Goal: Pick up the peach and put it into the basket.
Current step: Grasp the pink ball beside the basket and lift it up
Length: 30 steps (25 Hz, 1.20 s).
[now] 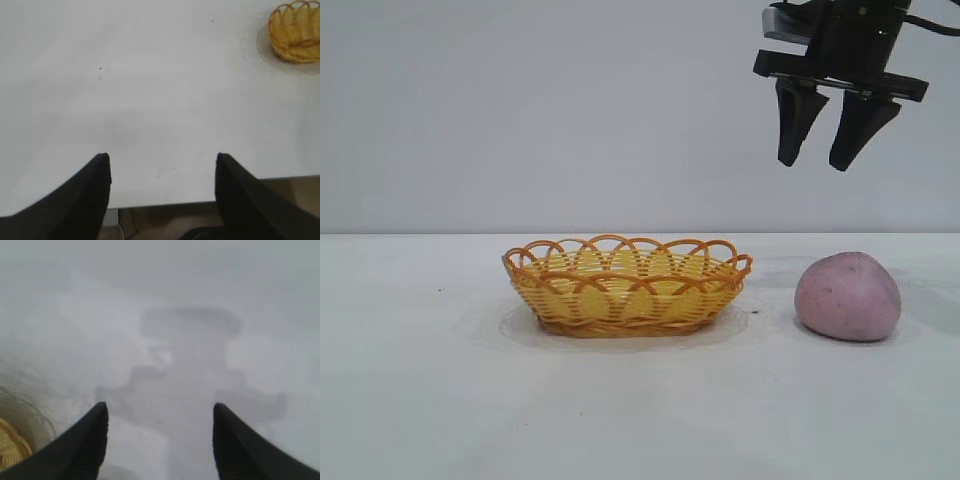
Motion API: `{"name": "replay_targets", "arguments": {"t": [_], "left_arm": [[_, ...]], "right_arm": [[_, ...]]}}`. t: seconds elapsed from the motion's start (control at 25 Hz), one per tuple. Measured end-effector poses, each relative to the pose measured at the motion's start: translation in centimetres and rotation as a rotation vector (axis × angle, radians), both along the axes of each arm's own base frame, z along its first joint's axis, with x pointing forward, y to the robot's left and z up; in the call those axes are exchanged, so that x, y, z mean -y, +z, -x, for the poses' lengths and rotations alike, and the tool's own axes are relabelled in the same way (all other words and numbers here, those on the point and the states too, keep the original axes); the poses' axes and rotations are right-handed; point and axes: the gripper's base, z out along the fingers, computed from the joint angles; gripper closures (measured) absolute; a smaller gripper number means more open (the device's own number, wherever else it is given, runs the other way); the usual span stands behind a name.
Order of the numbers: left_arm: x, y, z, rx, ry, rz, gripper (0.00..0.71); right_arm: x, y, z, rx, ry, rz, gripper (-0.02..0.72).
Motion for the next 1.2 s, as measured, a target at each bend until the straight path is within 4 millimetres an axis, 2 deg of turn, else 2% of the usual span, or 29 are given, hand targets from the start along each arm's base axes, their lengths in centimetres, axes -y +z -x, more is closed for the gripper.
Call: {"name": "replay_targets", "arguments": {"t": [0.2,0.4,0.64,0.84,1.2], "left_arm": [[0.0,-1.7,0.0,-0.022,0.001,0.001,0.313],[-0.2,-1.7,-0.1,-0.012,0.012,-0.013,0.313],[-0.2,-1.6,-0.5,0.02,0.02,-0.016,0.313],[-0.2,-2.0,-1.3,0.061,0.02,-0.015,0.313],[-0.2,-2.1,-1.5,0.07,0.021,-0.014,0.313]], "right_arm": [[0.0,-0.1,0.3,-0.03,0.006,0.005,0.309],[0.2,0.3,0.5,-0.039,0.01,0.009,0.309],[0.3,1.9,0.9,-0.007,0.016,0.004,0.309],[0.3,2.1,1.1,-0.012,0.026,0.008,0.309],[0.3,2.0,1.2,-0.021,0.03,0.01,0.309]]}}
